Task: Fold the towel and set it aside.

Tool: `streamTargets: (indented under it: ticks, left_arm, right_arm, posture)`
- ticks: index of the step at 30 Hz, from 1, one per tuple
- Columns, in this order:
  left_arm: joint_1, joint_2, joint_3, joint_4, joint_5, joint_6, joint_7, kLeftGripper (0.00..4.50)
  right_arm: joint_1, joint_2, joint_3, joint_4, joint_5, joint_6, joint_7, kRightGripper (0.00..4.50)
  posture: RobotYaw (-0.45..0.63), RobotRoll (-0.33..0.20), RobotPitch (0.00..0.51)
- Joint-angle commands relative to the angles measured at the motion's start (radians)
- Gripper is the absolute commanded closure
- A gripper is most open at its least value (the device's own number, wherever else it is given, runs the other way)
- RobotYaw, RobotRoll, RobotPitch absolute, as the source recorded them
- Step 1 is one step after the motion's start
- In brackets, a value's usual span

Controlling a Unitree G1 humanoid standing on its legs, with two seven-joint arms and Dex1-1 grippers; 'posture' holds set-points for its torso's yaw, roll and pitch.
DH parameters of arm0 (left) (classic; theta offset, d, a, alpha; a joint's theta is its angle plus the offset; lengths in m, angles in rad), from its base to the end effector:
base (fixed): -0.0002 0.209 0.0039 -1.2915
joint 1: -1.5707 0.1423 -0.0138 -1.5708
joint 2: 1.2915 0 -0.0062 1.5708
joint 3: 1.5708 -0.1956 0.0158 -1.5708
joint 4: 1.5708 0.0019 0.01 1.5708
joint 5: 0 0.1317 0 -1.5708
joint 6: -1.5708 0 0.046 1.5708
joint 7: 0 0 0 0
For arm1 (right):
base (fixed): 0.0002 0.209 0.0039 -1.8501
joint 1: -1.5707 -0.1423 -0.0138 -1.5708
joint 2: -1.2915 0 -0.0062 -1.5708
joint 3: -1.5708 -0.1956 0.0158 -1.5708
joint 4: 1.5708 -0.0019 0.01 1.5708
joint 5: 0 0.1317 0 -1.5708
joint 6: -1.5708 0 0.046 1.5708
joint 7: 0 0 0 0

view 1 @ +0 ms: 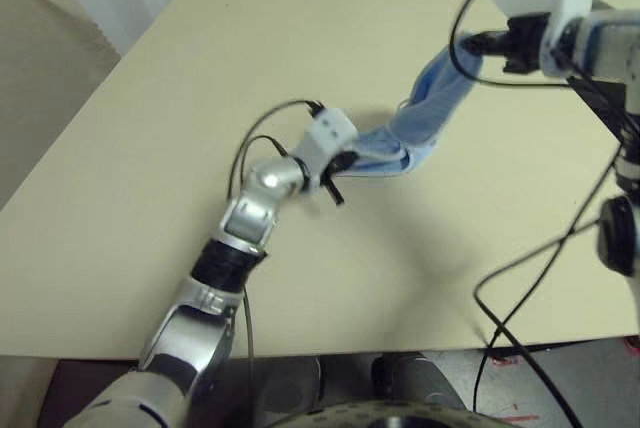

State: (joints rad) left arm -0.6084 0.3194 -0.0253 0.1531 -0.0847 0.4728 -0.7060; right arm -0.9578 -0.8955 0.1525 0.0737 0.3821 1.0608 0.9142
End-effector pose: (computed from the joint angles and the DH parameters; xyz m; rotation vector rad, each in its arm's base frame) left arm 0.3050 0.1797 0.1415 0.2324 0.1114 -0.7348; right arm 0.2932 -0.2543 0.2765 -0.3490 0.4206 0.7086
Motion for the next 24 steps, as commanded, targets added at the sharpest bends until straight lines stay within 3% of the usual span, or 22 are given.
streamTargets:
  ticks: [1,10,15,24]
  left_arm:
    - [-0.056,0.058,0.102,0.073,-0.08,0.024,-0.012,4.48]
    - [-0.215,0.216,0.195,0.287,-0.148,-0.016,-0.047,4.48]
    - [-0.322,0.284,0.224,0.449,-0.147,-0.096,-0.046,4.48]
    - [-0.465,0.359,0.219,0.672,-0.124,-0.226,-0.058,4.48]
  right_arm:
    - [0.043,-0.074,0.061,-0.001,-0.042,-0.116,0.124,4.5]
    - [0.023,-0.107,0.14,0.246,-0.296,-0.496,0.18,4.5]
    - [-0.043,-0.051,0.116,0.431,-0.423,-0.734,0.068,4.5]
    - [-0.182,0.041,0.033,0.683,-0.509,-0.957,-0.171,4.5]
  posture:
    - [0.04,0.0,0.03]
    - [0.04,0.0,0.029]
    - [0.05,0.0,0.029]
    - [0.04,0.0,0.023]
